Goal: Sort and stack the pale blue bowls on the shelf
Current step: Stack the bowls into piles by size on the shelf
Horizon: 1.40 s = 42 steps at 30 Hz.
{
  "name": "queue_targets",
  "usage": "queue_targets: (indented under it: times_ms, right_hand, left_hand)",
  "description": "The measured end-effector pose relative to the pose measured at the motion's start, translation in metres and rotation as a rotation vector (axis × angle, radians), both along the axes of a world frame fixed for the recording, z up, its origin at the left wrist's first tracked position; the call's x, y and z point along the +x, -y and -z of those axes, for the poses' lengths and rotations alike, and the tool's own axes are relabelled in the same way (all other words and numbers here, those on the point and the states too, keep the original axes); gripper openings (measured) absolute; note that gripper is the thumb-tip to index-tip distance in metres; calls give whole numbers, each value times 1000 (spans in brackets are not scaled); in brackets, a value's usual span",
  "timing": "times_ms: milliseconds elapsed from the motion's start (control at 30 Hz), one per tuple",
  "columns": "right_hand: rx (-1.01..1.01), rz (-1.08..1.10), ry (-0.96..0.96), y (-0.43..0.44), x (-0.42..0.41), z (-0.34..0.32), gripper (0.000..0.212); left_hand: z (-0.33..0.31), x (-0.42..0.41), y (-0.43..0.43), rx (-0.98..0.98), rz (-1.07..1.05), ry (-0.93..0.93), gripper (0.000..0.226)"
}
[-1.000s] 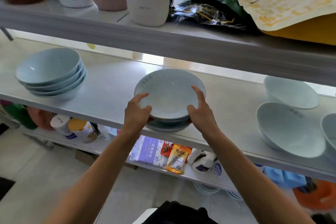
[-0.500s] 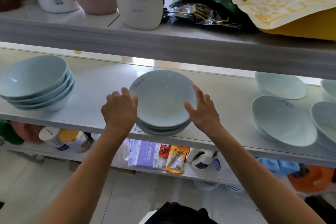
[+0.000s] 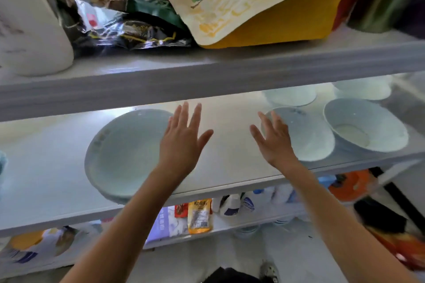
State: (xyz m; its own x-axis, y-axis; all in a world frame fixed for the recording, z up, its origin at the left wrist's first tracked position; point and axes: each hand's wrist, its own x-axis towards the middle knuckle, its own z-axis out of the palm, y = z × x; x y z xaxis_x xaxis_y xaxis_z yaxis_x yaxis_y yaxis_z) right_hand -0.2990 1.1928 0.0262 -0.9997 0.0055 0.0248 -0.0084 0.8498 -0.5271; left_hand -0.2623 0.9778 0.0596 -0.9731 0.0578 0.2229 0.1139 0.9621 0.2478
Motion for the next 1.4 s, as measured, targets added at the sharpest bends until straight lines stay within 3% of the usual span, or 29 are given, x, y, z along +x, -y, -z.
queue_targets:
  times_ms: [133,233,333,500,767,933,1033,1233,1400]
  right_hand:
    - [-23,103,6,-62,-10,4,59]
    - [-65,146,71,-104,-15,11,77]
    - [-171,168,150,-139,-16,20,60]
    - [-335,72,147,-162,-16,22,58]
    - [-328,-44,176,-179,-22,25,65]
    - [-399,-93,123,-182,-32,22,69]
    - [-544,-121,49,-182,-38,7,73]
    - [-804,3,-37,-187,-83,-21,80]
    - [-797,106,3,-198,-140,-28,67]
  left_hand:
    - [10,-31,-79,12,110,-6,72]
    - [28,-55,-134,109,128,75,78]
    - [49,-75,-172,421,-30,308,78]
    - [64,-74,-200,1090,-351,532,33]
    - [52,-60,-214,1137,-463,444,22]
    - [35,-56,-207,1218,-554,445,17]
    - [14,-66,-203,1271,-528,369,14]
    - [-10,-115,-221,1391,-442,316,12]
    - [-1,-161,-242,1586,-482,337,16]
